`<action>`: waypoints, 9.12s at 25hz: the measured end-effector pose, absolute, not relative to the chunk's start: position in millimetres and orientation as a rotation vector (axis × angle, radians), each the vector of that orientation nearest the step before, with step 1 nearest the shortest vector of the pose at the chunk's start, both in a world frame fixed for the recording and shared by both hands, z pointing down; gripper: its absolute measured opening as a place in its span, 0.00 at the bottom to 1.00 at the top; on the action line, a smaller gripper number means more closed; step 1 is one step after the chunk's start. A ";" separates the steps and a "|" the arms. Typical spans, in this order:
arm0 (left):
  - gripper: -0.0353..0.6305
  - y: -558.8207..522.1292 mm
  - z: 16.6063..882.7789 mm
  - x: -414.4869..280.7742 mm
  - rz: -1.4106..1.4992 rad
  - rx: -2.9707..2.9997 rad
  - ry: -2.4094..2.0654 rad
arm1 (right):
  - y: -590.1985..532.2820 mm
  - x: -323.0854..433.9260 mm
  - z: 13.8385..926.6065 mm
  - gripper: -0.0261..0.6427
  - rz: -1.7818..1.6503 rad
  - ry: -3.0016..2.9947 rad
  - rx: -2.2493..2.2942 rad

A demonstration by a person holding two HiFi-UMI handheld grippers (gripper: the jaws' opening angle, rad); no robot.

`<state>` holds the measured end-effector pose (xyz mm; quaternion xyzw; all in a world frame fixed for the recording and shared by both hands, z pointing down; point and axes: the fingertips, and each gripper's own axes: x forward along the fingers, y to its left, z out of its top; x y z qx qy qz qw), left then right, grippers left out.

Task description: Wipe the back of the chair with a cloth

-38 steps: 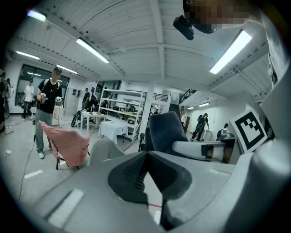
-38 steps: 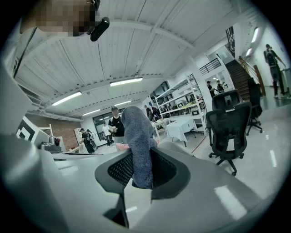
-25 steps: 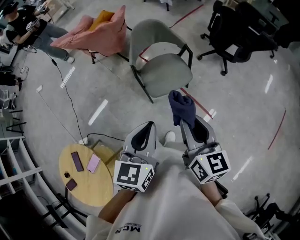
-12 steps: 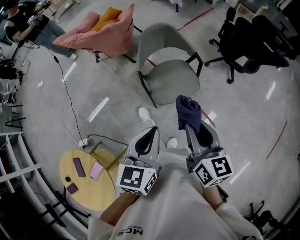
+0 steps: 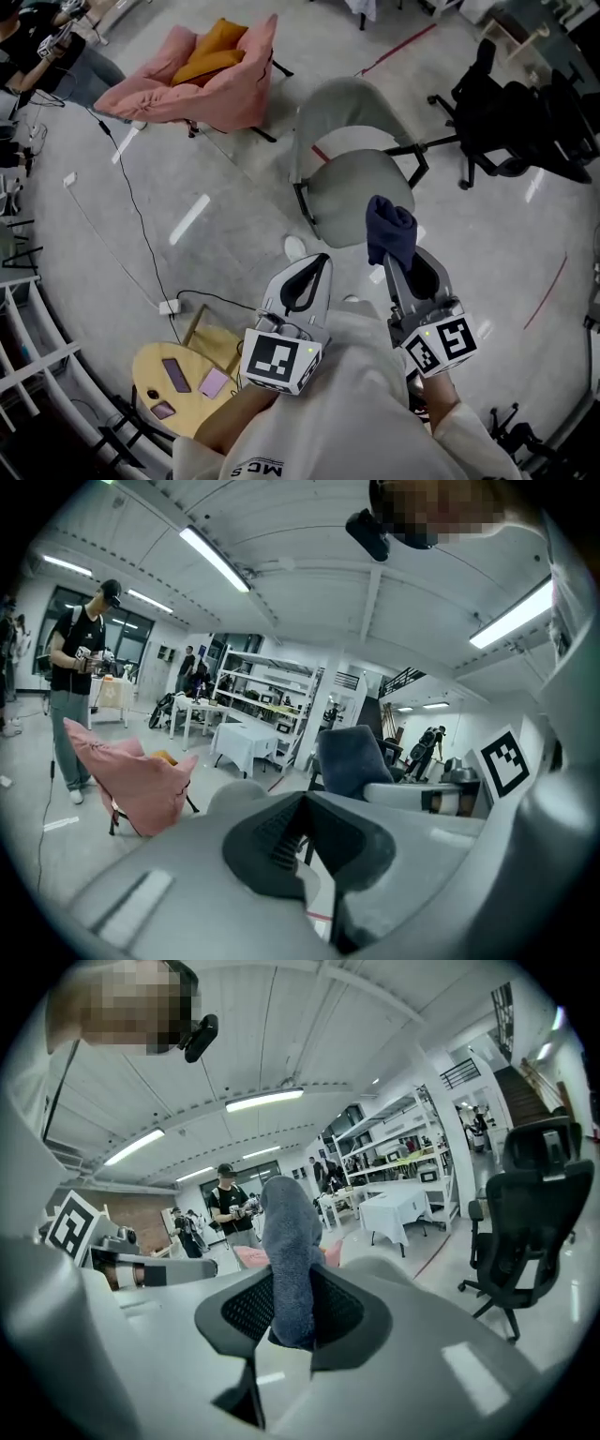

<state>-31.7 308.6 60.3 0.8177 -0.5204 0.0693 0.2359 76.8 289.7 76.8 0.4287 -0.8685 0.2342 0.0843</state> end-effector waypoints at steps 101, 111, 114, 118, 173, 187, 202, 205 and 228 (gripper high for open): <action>0.05 22.8 325.4 -59.2 0.257 2.126 -1.569 | -115.2 -1.8 435.3 0.20 0.915 -2.487 1.208; 0.05 28.1 327.8 -46.8 0.274 2.147 -1.511 | -133.8 50.8 449.5 0.20 0.948 -2.366 1.398; 0.05 27.0 329.0 -45.4 0.283 2.163 -1.495 | -137.5 67.2 449.6 0.20 0.963 -2.337 1.458; 0.05 25.1 331.2 -43.3 0.293 2.178 -1.488 | -136.3 82.6 452.0 0.20 0.982 -2.319 1.496; 0.05 43.4 364.8 -63.8 0.392 2.135 -1.533 | 3.5 -77.7 493.3 0.21 0.843 -2.568 0.569; 0.05 38.9 375.9 -77.7 0.397 2.101 -1.544 | -31.3 -86.5 525.0 0.21 1.039 -2.440 0.750; 0.05 37.3 384.3 -80.9 0.376 2.048 -1.529 | -59.1 -69.2 528.5 0.21 1.130 -2.394 0.891; 0.05 38.2 385.3 -79.8 0.391 2.053 -1.528 | -66.1 -61.7 528.5 0.21 1.133 -2.386 0.918; 0.05 33.5 383.1 -53.6 0.399 2.086 -1.484 | -123.7 42.9 531.6 0.21 1.483 -2.182 1.395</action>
